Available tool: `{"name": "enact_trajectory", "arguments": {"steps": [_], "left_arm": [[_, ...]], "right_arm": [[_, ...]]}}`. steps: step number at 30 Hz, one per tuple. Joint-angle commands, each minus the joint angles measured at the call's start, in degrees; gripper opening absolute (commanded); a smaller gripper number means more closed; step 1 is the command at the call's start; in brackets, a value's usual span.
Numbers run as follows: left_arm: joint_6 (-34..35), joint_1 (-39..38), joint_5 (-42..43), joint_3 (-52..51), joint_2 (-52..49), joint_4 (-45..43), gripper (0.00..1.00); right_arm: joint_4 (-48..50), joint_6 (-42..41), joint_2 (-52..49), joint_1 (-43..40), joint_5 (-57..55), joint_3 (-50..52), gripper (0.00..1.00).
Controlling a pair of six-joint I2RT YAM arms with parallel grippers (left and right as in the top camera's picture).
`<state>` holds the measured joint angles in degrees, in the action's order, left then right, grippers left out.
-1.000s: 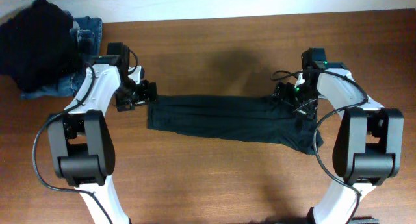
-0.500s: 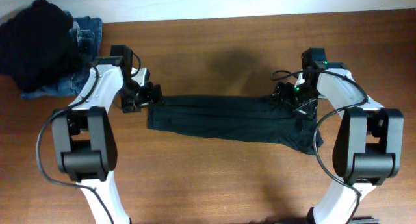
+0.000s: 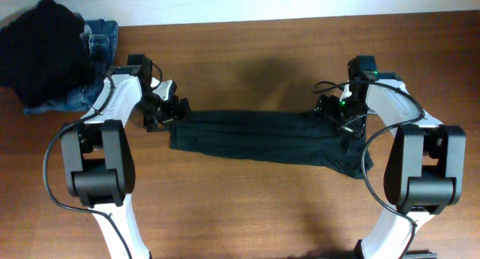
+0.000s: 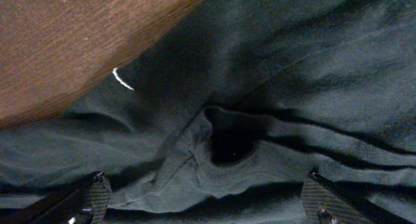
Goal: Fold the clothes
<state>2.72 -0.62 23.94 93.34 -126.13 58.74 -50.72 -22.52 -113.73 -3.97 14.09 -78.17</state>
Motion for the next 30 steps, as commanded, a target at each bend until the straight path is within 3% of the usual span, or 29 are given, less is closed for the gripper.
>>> {"name": "enact_trajectory", "arguments": {"steps": [1,7,14,21,30], "left_arm": [[-1.7,-0.7,3.5,-2.2,-4.4,2.3,0.87],[-1.7,-0.7,3.5,-4.7,-4.4,3.5,0.87],[-1.7,-0.8,3.5,-9.0,-4.4,-2.1,0.86],[-1.7,-0.7,3.3,-9.4,-4.4,-2.3,0.46],[-1.7,-0.7,2.7,-9.4,-4.4,-2.3,0.26]], "right_arm": [[0.0,-0.4,-0.4,0.3,0.5,0.4,0.99],[0.0,-0.4,-0.4,0.3,0.5,0.4,0.99],[0.0,-0.4,-0.4,0.3,0.5,0.4,0.99],[0.0,-0.4,-0.4,0.3,0.5,0.4,0.99],[0.0,-0.4,-0.4,0.3,0.5,0.4,0.99]]}}
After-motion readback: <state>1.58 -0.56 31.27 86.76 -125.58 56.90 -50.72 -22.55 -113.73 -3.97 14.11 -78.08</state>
